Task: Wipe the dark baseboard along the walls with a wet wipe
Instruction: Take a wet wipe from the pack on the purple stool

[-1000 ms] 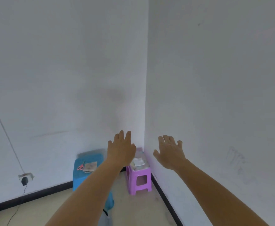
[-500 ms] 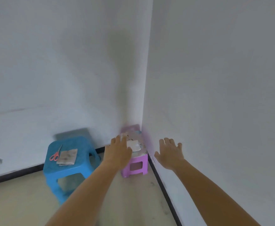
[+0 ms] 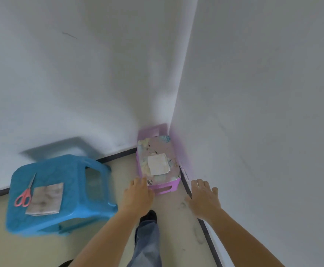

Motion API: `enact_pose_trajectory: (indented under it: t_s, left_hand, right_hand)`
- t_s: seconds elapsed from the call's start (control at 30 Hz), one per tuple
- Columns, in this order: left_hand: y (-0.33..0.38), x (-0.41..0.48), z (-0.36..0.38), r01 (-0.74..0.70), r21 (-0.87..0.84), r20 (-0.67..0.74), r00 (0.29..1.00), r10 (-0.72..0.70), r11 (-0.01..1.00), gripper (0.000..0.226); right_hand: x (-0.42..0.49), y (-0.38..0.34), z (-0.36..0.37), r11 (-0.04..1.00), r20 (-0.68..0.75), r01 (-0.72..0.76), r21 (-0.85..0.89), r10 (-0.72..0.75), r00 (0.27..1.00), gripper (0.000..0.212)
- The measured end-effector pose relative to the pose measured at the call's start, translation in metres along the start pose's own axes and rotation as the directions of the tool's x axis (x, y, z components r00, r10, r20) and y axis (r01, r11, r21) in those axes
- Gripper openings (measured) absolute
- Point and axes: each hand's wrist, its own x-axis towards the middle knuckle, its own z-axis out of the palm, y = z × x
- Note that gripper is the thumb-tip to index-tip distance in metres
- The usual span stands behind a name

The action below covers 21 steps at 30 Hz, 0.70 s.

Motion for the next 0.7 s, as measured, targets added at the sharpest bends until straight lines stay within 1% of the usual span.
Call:
enact_pose_trajectory:
  t_s: [0.1,0.23,0.37,0.4,0.47,0.5,0.53,0.6,0.63,0.67,0.7]
  left_hand:
    - [-0.016,0.063,0.025,0.022,-0.031,0.076,0.997,-0.02,0.999,0.045]
    - [-0.04,0.132,0.068,0.074,-0.079,0.149,0.987,-0.061,0.994,0.041]
    - [-0.061,0.186,0.11,0.024,-0.05,0.18,0.984,-0.014,0.998,0.049]
    - [-0.065,0.198,0.12,0.006,-0.032,0.177,0.984,0.0,0.999,0.052]
    - [-0.072,0.217,0.14,-0.048,0.057,0.173,0.984,0.038,0.997,0.053]
    - [-0.075,0.226,0.149,-0.113,0.115,0.161,0.982,0.094,0.987,0.052]
    - [-0.078,0.233,0.157,-0.194,0.165,0.155,0.973,0.169,0.967,0.05]
    - [-0.081,0.247,0.174,-0.329,0.204,0.148,0.942,0.303,0.922,0.048]
    - [-0.081,0.252,0.18,-0.361,0.206,0.158,0.929,0.334,0.909,0.049]
    - [-0.08,0.256,0.183,-0.363,0.189,0.173,0.927,0.332,0.913,0.051]
    - [-0.078,0.259,0.185,-0.343,0.166,0.158,0.935,0.318,0.925,0.054]
  right_hand:
    - [0.062,-0.003,0.026,0.999,0.066,-0.032,0.029,0.03,0.997,0.05]
    - [0.135,-0.005,0.071,1.0,0.137,-0.017,0.013,0.015,0.991,0.045]
    - [0.201,-0.008,0.119,1.0,0.142,0.015,0.009,-0.016,0.99,0.049]
    - [0.216,-0.009,0.132,0.999,0.128,0.032,-0.006,-0.031,0.991,0.05]
    - [0.243,-0.012,0.149,0.997,0.028,0.083,0.002,-0.083,0.996,0.051]
    - [0.255,-0.013,0.158,0.993,-0.034,0.116,0.015,-0.116,0.993,0.052]
    - [0.266,-0.015,0.167,0.989,-0.073,0.146,-0.011,-0.147,0.986,0.053]
    - [0.284,-0.016,0.18,0.979,-0.156,0.196,-0.051,-0.202,0.967,0.052]
    - [0.292,-0.017,0.185,0.972,-0.19,0.225,-0.068,-0.234,0.953,0.05]
    - [0.299,-0.017,0.186,0.967,-0.215,0.241,-0.078,-0.253,0.943,0.047]
    - [0.304,-0.018,0.188,0.966,-0.232,0.245,-0.082,-0.258,0.938,0.043]
